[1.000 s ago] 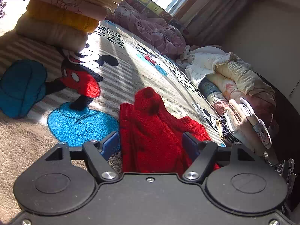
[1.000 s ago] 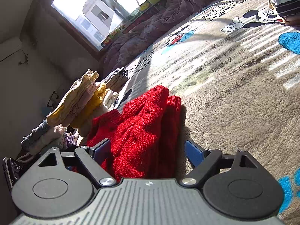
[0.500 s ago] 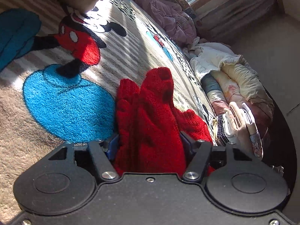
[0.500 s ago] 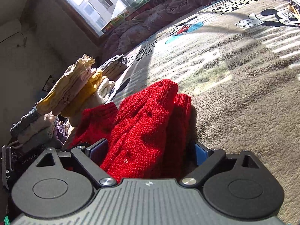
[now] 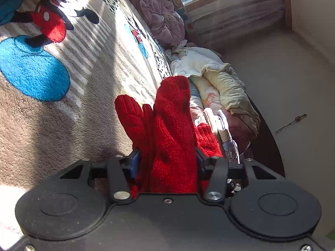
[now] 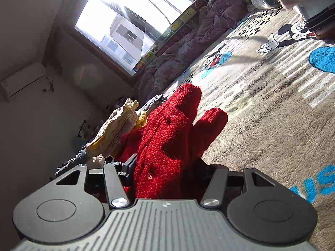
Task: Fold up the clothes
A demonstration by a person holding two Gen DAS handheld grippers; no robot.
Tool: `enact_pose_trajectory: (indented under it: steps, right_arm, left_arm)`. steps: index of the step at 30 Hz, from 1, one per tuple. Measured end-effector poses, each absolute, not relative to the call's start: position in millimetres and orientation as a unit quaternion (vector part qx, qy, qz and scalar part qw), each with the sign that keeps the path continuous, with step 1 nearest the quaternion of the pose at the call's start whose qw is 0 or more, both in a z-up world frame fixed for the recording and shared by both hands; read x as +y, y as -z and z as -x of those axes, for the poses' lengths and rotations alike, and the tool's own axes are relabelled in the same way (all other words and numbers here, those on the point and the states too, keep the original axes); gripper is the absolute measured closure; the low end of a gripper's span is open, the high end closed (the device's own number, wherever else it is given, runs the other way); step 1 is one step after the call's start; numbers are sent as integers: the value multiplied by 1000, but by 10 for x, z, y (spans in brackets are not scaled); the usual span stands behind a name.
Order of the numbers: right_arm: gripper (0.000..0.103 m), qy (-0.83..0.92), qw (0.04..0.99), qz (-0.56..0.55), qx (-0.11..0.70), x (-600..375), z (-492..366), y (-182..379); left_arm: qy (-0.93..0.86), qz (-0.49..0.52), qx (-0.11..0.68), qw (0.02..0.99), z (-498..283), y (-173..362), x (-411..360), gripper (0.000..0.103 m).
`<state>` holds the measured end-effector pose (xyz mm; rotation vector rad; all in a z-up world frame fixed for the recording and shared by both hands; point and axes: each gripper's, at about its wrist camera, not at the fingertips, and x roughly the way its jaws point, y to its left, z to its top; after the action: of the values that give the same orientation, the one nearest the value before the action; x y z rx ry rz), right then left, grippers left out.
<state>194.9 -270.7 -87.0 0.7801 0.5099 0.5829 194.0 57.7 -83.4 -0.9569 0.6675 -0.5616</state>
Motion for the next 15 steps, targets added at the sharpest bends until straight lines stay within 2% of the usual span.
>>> enact_pose_trajectory:
  steps: [3,6,7,9,11,12,15]
  right_arm:
    - [48,-243,861,-386,224,-3116,-1595,825]
    - [47,-192,870,-388,235,-3436,-1268,913]
    - [39,-168,871,-383,259,-3516,-1210,1019]
    - [31,-123,869,-374,298,-3639,-1153,1204]
    - [23,-112,870,-377,297,-3750,-1090,1320]
    - [15,-116,871,-372,299,-3754,-1088,1334]
    - [10,-130,874,-358,302,-3725,-1088,1393]
  left_arm:
    - [299,447,320,780,-1853,842,225,54]
    - [297,406,378,777,-1772,1103,-133,53]
    - [287,384,403,780,-1751,1227,-225,51]
    - [283,356,399,796,-1659,1296,-283,43]
    - [282,349,398,800,-1621,1199,-271,35]
    - [279,346,391,806,-1592,1160,-247,32]
    - [269,357,388,806,-1502,1182,-182,30]
